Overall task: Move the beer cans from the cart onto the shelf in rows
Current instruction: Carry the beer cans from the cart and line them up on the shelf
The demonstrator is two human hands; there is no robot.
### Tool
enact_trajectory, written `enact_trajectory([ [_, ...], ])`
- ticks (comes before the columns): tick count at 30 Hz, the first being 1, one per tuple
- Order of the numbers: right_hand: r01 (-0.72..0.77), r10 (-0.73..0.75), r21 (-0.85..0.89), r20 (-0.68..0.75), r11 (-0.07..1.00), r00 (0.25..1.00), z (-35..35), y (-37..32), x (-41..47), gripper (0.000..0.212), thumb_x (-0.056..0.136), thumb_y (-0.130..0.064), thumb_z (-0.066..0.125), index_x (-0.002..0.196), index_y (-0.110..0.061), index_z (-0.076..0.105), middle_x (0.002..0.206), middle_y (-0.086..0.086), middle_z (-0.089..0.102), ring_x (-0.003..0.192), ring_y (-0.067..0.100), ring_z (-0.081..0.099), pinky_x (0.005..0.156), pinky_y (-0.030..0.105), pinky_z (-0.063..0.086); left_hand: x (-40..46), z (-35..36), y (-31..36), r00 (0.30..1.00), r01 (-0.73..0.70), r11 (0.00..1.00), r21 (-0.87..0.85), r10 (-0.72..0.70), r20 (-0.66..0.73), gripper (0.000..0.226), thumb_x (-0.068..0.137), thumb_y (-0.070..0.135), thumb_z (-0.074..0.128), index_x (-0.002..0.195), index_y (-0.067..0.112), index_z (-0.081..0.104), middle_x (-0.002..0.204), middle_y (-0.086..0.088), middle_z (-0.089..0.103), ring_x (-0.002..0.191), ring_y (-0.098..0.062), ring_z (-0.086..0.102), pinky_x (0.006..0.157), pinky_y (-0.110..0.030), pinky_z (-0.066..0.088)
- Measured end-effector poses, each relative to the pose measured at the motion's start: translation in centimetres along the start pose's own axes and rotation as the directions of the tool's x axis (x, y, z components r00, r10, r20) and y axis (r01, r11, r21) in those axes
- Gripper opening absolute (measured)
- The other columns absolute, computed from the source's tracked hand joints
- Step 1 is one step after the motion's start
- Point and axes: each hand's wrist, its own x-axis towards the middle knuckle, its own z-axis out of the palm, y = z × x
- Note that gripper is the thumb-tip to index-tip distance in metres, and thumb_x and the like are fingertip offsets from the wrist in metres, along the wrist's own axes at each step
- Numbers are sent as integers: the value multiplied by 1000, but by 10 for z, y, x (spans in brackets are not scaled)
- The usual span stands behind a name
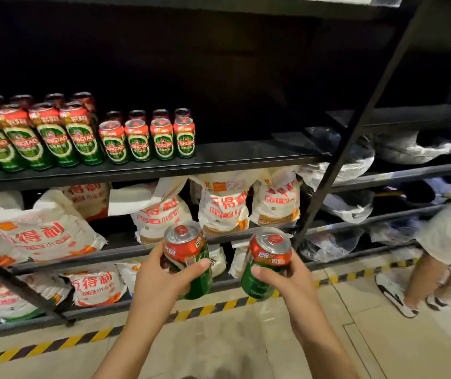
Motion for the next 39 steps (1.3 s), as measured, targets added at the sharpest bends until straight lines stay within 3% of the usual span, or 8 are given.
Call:
enact_trajectory([
  [3, -43, 43, -2, 21, 999, 999, -2, 1, 38, 65, 49, -25, 81, 110, -30, 61, 107, -4, 68, 101, 11, 62, 78, 22, 48, 32, 7, -3, 998, 48, 999, 17, -47, -42, 56, 65, 26, 81, 114, 28, 54, 101, 13, 62, 97, -8, 57, 76, -25, 43],
  [9, -69, 71, -36, 54, 997, 996, 4, -7, 120, 82, 39, -36, 85, 117, -28, 59, 112, -3, 67, 106, 15, 61, 87, 29, 50, 110, 25, -1, 994, 70, 998, 7, -69, -81, 51, 66, 23, 82, 111, 28, 56, 98, 12, 64, 94, -4, 58, 66, -17, 41],
  [16, 12, 4, -128, 118, 992, 993, 21, -44, 236, 47, 67, -7, 82, 100, -31, 60, 98, -9, 69, 90, 4, 65, 72, 17, 49, 216, 54, 19, 997, -2, 1000, -30, 0, -71, 41, 67, 19, 81, 100, 30, 60, 93, 9, 67, 76, 9, 61, 52, -6, 45],
  [20, 79, -60, -140, 133, 987, 989, 29, -55, 283, 55, 66, -9, 83, 109, -32, 59, 103, -8, 68, 91, 1, 64, 72, 15, 49, 267, 72, 27, 998, -33, 999, -7, 32, -50, 44, 66, 25, 82, 103, 31, 59, 92, 12, 68, 79, 12, 60, 58, -4, 45],
  [25, 92, -74, -126, 137, 988, 988, 27, -65, 325, 63, 54, -29, 82, 113, -31, 59, 103, -10, 69, 92, -2, 64, 73, 19, 49, 305, 88, 36, 998, -37, 999, 6, 37, -57, 55, 63, 32, 84, 111, 35, 58, 101, 14, 68, 91, 2, 63, 78, -20, 50],
  [30, 146, -122, -130, 178, 981, 977, 24, -72, 370, 48, 72, -11, 79, 111, -30, 59, 103, -7, 69, 90, -1, 65, 71, 18, 51, 336, 106, 38, 993, -65, 997, 33, 68, -101, 50, 63, 34, 84, 100, 46, 52, 101, 19, 65, 93, 2, 61, 85, -26, 50],
  [34, 188, -148, -140, 259, 972, 955, 22, -75, 400, 49, 74, -10, 77, 115, -28, 58, 106, -7, 69, 94, 0, 65, 73, 13, 51, 351, 123, 34, 986, -38, 999, 33, 42, -161, 62, 63, 35, 84, 117, 34, 53, 106, 15, 65, 97, -3, 61, 91, -34, 52],
  [39, 210, -152, -142, 338, 967, 929, 15, -81, 430, 52, 74, -17, 77, 120, -31, 57, 107, -11, 69, 99, 0, 64, 76, 14, 49, 372, 150, 38, 964, -67, 998, -2, 64, -257, 68, 68, 25, 82, 127, 26, 47, 111, 16, 61, 101, 1, 58, 86, -18, 46],
])
